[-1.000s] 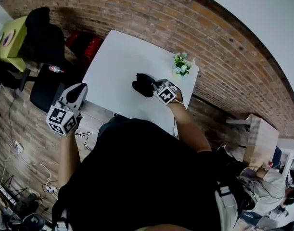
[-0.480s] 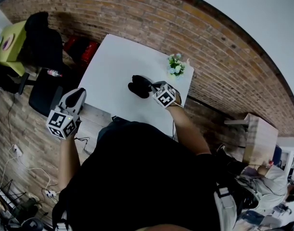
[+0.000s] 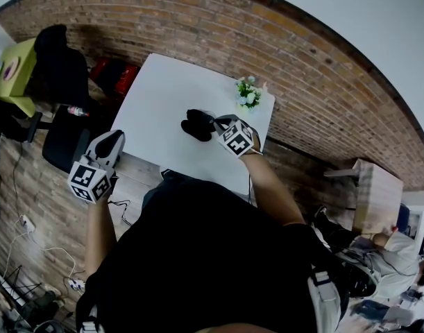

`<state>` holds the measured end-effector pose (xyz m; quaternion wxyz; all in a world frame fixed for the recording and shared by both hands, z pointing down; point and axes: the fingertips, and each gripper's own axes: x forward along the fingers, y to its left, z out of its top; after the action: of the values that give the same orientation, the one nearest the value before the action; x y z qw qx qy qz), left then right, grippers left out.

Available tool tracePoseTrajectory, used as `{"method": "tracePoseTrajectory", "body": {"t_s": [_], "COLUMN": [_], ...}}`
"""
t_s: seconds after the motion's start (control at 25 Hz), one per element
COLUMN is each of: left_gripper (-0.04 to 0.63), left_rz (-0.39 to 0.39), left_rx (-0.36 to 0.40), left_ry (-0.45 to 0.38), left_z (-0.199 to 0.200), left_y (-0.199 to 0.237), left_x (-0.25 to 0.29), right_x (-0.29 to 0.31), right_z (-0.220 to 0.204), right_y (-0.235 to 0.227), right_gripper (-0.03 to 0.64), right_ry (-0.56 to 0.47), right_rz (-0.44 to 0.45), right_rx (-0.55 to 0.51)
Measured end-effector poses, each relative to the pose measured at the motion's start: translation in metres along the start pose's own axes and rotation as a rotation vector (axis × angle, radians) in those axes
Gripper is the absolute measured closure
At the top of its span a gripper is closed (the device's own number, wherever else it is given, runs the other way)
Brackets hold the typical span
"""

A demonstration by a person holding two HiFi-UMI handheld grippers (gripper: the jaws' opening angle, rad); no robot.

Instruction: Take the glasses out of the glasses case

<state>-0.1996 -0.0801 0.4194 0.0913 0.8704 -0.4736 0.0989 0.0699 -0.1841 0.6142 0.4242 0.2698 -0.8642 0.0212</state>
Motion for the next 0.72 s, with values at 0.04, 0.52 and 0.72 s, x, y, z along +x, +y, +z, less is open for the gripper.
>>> {"method": "tracePoseTrajectory", "body": {"t_s": [0.04, 0.52, 0.72], "left_gripper": [0.56, 0.56, 0.56], "left_rz": [-0.003, -0.03, -0.027], "left_rx": [0.003, 0.023, 0.026], "left_ry": [-0.002, -0.007, -0.006], "left_z": [0.0, 0.004, 0.002], "left_y": [-0.003, -0.037, -0.046], "left_x": [0.0, 0.003, 0.002], "right_x": [-0.003, -0.041, -0.057], "right_z": [0.002, 0.013, 0.015], "right_y": [0.0, -0.003, -0.008], "right_gripper": [0.594, 0.594, 0.594], "right_ry": [-0.012, -0.12, -0.177], "right_rz": [-0.003, -0.029, -0.049], "right_rx": [0.001, 0.019, 0.035]}}
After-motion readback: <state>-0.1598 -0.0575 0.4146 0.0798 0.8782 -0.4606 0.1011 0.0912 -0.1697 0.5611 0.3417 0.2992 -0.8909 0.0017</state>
